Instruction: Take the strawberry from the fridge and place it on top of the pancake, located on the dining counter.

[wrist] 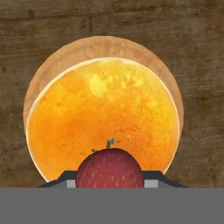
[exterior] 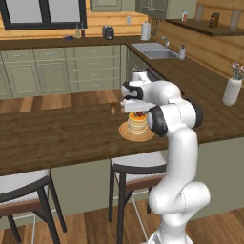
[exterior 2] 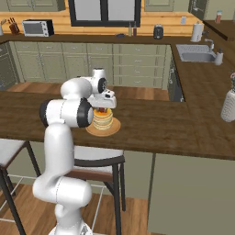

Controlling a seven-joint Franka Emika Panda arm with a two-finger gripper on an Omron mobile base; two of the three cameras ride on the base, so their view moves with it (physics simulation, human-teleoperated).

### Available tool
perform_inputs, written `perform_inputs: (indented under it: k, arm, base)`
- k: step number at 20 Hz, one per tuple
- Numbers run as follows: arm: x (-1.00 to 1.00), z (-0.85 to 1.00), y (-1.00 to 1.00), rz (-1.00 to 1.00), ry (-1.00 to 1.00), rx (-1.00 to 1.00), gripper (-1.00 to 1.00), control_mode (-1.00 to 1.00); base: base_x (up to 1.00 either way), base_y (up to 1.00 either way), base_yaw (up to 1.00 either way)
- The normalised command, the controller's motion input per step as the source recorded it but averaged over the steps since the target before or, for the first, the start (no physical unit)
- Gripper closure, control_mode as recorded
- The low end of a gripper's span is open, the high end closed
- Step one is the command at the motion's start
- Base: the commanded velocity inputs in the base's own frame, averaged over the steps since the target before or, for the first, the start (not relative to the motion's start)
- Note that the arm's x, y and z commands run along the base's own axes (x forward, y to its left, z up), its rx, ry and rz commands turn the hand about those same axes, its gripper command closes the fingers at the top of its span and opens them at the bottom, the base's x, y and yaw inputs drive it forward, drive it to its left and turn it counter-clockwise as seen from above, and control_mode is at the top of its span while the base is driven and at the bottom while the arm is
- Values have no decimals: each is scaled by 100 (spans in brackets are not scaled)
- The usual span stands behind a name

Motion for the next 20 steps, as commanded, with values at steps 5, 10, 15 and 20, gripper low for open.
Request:
perform_inputs:
  k: [5,10,15,20]
  arm:
    - [-3,-9,0,0,0,0,-100,-100]
    - [0,-2,0,0,0,0,-100,-100]
    - [0,4,0,0,0,0,-100,-100]
    - [-4,20,0,0,0,-3,-100,-100]
  base:
    - [0,0,0]
    - [0,0,0]
    - [0,0,0]
    - [0,0,0]
